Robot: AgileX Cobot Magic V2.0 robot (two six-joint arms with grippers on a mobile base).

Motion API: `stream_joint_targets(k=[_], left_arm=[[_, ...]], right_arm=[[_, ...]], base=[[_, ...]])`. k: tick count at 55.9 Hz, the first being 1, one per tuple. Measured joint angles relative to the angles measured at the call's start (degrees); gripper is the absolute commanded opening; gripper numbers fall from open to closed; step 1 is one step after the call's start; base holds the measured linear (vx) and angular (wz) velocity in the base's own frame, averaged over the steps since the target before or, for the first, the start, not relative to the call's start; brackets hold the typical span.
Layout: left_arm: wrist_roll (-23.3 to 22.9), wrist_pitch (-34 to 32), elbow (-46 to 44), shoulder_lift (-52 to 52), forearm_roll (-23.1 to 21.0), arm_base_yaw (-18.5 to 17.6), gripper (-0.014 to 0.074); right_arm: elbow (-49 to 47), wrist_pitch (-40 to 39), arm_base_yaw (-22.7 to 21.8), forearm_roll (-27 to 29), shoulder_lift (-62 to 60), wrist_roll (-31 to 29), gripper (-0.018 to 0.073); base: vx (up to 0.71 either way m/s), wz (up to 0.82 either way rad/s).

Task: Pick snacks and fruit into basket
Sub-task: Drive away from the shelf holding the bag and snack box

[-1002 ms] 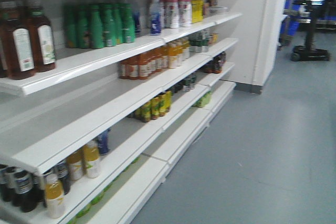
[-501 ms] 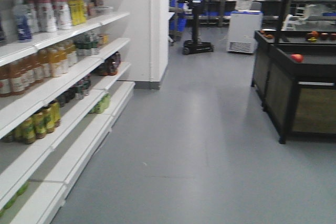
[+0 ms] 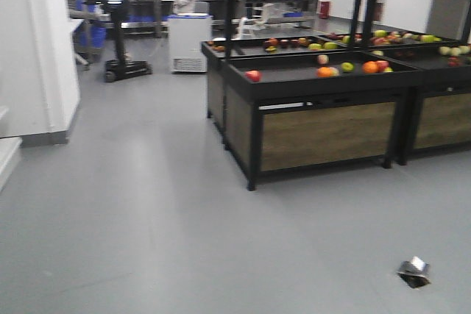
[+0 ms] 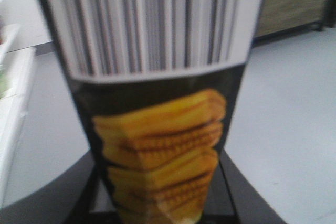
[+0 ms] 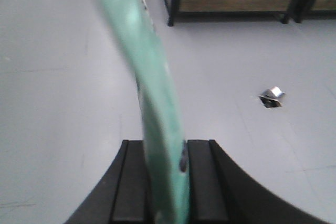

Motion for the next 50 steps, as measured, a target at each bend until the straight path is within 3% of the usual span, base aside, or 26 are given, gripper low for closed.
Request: stream_joint_targets(k=[50], left_arm=[[0.0, 0.4, 0.0, 0.0, 0.0, 0.0, 0.0127]], right_arm=[[0.0, 0.0, 0.0, 0.0, 0.0, 0.0, -0.0009]], base=[[0.35, -0.78]])
